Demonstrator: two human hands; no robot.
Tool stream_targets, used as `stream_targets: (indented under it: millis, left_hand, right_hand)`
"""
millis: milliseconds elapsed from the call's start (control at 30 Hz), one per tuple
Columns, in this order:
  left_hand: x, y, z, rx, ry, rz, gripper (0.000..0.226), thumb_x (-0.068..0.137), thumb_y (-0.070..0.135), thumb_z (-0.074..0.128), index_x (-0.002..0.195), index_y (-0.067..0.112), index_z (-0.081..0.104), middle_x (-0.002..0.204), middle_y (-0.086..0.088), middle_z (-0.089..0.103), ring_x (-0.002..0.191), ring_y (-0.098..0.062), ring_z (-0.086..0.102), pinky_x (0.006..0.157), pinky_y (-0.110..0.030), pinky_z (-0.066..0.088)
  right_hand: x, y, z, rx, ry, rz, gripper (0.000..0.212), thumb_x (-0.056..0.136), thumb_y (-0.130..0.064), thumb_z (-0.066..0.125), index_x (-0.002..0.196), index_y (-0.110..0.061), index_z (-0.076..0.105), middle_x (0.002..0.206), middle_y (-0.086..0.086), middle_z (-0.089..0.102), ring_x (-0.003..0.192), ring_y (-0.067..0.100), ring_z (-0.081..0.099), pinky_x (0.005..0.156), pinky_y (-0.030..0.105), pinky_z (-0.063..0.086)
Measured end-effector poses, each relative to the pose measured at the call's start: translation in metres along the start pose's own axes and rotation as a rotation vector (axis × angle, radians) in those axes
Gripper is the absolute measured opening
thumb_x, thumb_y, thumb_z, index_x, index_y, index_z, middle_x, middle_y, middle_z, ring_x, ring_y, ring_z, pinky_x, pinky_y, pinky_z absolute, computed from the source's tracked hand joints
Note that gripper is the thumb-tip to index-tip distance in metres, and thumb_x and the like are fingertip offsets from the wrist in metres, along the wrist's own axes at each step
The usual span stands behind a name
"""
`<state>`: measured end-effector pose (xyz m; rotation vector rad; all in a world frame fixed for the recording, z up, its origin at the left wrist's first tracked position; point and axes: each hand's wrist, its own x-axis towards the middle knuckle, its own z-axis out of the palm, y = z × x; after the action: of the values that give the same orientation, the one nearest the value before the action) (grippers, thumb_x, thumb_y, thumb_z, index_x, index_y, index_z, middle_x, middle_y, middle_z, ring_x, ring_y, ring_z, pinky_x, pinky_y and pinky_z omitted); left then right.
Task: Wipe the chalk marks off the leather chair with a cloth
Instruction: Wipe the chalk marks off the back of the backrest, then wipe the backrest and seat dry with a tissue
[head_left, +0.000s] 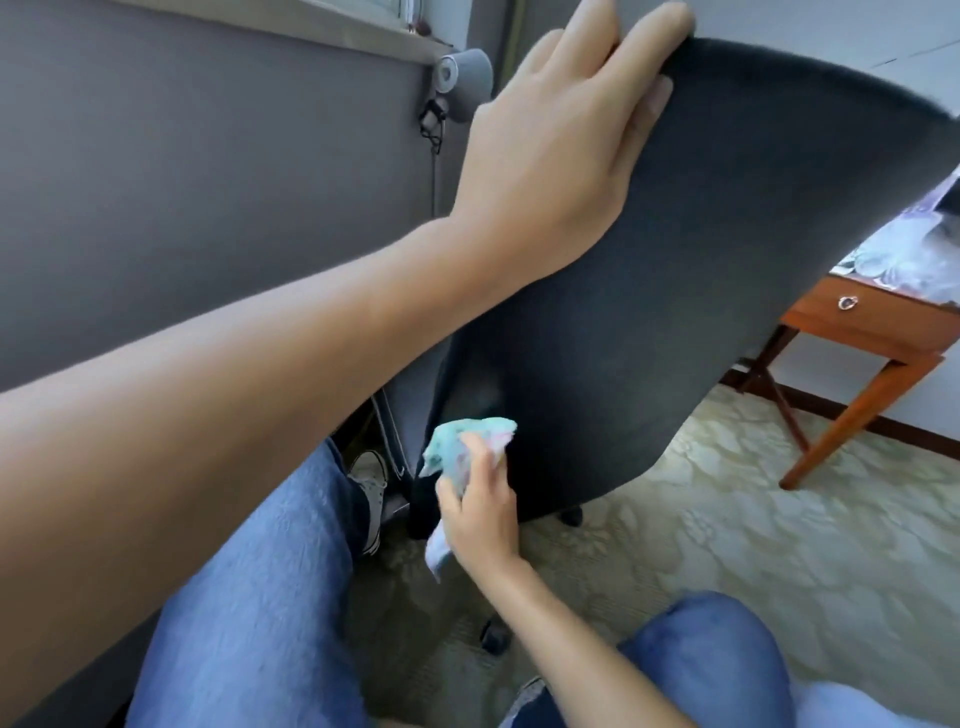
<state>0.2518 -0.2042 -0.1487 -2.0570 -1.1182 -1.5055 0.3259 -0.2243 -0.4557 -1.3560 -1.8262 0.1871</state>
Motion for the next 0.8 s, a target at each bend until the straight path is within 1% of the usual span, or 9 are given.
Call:
stream_targets:
  millis: [67, 133, 233, 333, 400, 467, 567, 633, 800]
  left_hand:
    - [-0.005, 0.009, 0.005, -0.03, -0.016, 0.03, 0.047, 0.107, 0.031, 0.034, 0.148, 0.018, 0.054, 0.123, -0.006, 0.058, 0.111, -0.023, 0.054, 0.073, -0.039, 0.051]
    - [-0.008, 0.017, 0.012, -0.121, -0.048, 0.086, 0.051, 0.105, 0.025, 0.036, 0.153, 0.014, 0.049, 0.122, -0.008, 0.058, 0.11, -0.023, 0.055, 0.077, -0.039, 0.051]
    - [-0.012, 0.026, 0.025, -0.29, -0.166, 0.163, 0.058, 0.102, 0.017, 0.039, 0.158, 0.006, 0.038, 0.132, -0.009, 0.056, 0.117, -0.023, 0.054, 0.094, -0.036, 0.048]
    - [-0.015, 0.035, 0.033, -0.462, -0.335, 0.231, 0.063, 0.103, 0.012, 0.042, 0.163, 0.002, 0.025, 0.164, -0.015, 0.036, 0.151, -0.025, 0.034, 0.121, -0.021, 0.028]
    - [-0.023, 0.028, 0.041, -0.495, -0.395, 0.254, 0.064, 0.105, 0.013, 0.043, 0.164, 0.004, 0.019, 0.171, -0.012, 0.026, 0.157, -0.02, 0.022, 0.12, -0.01, 0.015]
    - [-0.044, 0.008, 0.056, -0.435, -0.458, 0.183, 0.063, 0.107, 0.018, 0.042, 0.166, 0.012, 0.02, 0.17, -0.004, 0.031, 0.154, -0.014, 0.026, 0.117, -0.008, 0.017]
    - [-0.102, -0.042, 0.091, -0.263, -0.658, 0.035, 0.057, 0.105, 0.014, 0.045, 0.161, 0.016, 0.037, 0.165, -0.002, 0.041, 0.153, -0.015, 0.032, 0.123, -0.023, 0.025]
    - [-0.143, -0.075, 0.113, -0.132, -0.821, -0.017, 0.054, 0.102, 0.011, 0.048, 0.156, 0.014, 0.046, 0.161, -0.003, 0.047, 0.153, -0.019, 0.035, 0.123, -0.032, 0.029]
    - [-0.211, -0.115, 0.162, 0.11, -1.113, -0.062, 0.06, 0.103, 0.025, 0.045, 0.161, 0.021, 0.033, 0.167, 0.004, 0.036, 0.158, -0.021, 0.025, 0.125, -0.039, 0.02]
  right_hand:
    - [-0.012, 0.017, -0.009, -0.231, -0.222, -0.225, 0.045, 0.088, -0.037, 0.053, 0.133, -0.03, 0.047, 0.11, 0.007, 0.052, 0.073, 0.031, 0.061, 0.055, 0.033, 0.054]
    - [-0.016, 0.017, -0.019, -0.22, -0.279, -0.121, 0.047, 0.085, -0.039, 0.052, 0.132, -0.037, 0.044, 0.11, 0.002, 0.049, 0.078, 0.031, 0.061, 0.062, 0.041, 0.055]
    - [-0.019, 0.023, -0.03, -0.132, -0.215, 0.089, 0.05, 0.087, -0.035, 0.058, 0.131, -0.043, 0.037, 0.127, -0.005, 0.047, 0.093, 0.028, 0.061, 0.075, 0.038, 0.054]
    - [-0.025, 0.027, -0.038, -0.136, -0.104, 0.192, 0.053, 0.086, -0.033, 0.061, 0.133, -0.044, 0.04, 0.126, -0.009, 0.048, 0.092, 0.024, 0.062, 0.071, 0.035, 0.052]
    - [-0.028, 0.032, -0.043, -0.187, -0.007, 0.271, 0.056, 0.084, -0.03, 0.064, 0.134, -0.041, 0.042, 0.122, -0.005, 0.05, 0.087, 0.027, 0.063, 0.064, 0.036, 0.051]
    - [-0.03, 0.045, -0.049, -0.243, 0.079, 0.323, 0.062, 0.082, -0.027, 0.069, 0.135, -0.039, 0.041, 0.119, 0.001, 0.053, 0.082, 0.031, 0.064, 0.058, 0.035, 0.048]
    - [-0.03, 0.069, -0.062, -0.328, 0.158, 0.368, 0.069, 0.079, -0.026, 0.075, 0.135, -0.04, 0.038, 0.116, 0.006, 0.055, 0.079, 0.037, 0.065, 0.054, 0.038, 0.05]
    - [-0.024, 0.085, -0.076, -0.334, 0.167, 0.429, 0.066, 0.082, -0.027, 0.073, 0.135, -0.041, 0.037, 0.119, 0.007, 0.053, 0.083, 0.04, 0.064, 0.059, 0.04, 0.051]
    - [-0.003, 0.129, -0.105, -0.31, 0.199, 0.582, 0.058, 0.089, -0.03, 0.065, 0.142, -0.04, 0.041, 0.127, 0.002, 0.05, 0.096, 0.036, 0.062, 0.07, 0.038, 0.046]
